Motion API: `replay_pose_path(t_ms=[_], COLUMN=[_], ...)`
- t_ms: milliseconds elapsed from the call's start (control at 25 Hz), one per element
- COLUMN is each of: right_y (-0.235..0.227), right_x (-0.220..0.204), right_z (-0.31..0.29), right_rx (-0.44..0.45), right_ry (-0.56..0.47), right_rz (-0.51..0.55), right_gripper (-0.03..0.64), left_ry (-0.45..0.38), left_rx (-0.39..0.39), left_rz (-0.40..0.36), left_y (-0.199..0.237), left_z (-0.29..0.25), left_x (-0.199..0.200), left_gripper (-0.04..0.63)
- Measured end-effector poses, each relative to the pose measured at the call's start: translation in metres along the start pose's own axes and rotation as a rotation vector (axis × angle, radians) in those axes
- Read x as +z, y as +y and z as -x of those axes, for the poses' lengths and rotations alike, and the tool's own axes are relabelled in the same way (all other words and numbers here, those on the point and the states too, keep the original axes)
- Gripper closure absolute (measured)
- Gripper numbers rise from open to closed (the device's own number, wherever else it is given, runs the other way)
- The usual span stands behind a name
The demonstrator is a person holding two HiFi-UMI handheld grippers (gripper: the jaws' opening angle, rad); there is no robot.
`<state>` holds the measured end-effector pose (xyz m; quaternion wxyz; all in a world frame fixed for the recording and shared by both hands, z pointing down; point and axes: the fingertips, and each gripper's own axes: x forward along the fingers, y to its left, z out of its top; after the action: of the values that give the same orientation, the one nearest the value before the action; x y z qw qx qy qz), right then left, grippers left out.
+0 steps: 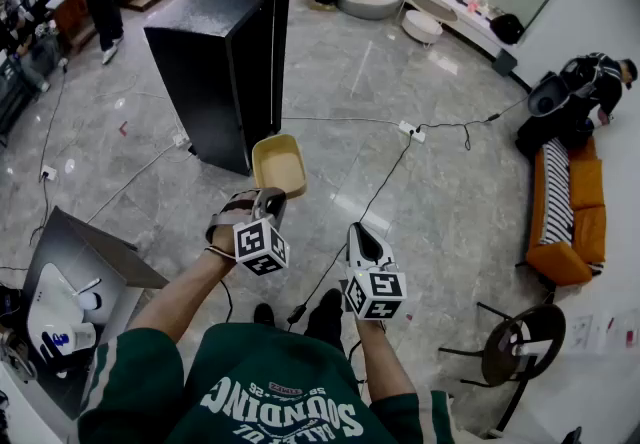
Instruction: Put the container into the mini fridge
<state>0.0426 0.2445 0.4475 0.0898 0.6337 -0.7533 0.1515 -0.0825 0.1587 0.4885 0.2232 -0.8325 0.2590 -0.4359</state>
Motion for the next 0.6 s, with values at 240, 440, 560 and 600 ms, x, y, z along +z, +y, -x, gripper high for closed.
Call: replay_pose_path(t_ms=[240,440,560,600], right_y=[0.003,0.001,0.000,0.000], right_x=[0.006,0.002,0.001,0.001], right_z=[-0.005,-0.010,-0.012,-0.012], right_rx=[-0.010,-0.006,-0.006,-0.006], right_ry=[-0.007,0.007,0.008,0.009], right_rz=[0.024,0.014,0.015,0.014], right_gripper=[0.581,0.581,0.581,0.581], left_ry=[0.005,0.016,0.023,0.025], left_rx=[0.002,0.003,0.001,0.000], left_rz=[-0.005,-0.003,-0.004,-0.004], left_y=[0.005,0.008,0.010,0.010], left_z=[0.000,-0.004,-0.005,-0.005], left_x=[-0.004,-0.007,-0.009,-0.009], left_gripper=[0.571,0.571,0.571,0.571])
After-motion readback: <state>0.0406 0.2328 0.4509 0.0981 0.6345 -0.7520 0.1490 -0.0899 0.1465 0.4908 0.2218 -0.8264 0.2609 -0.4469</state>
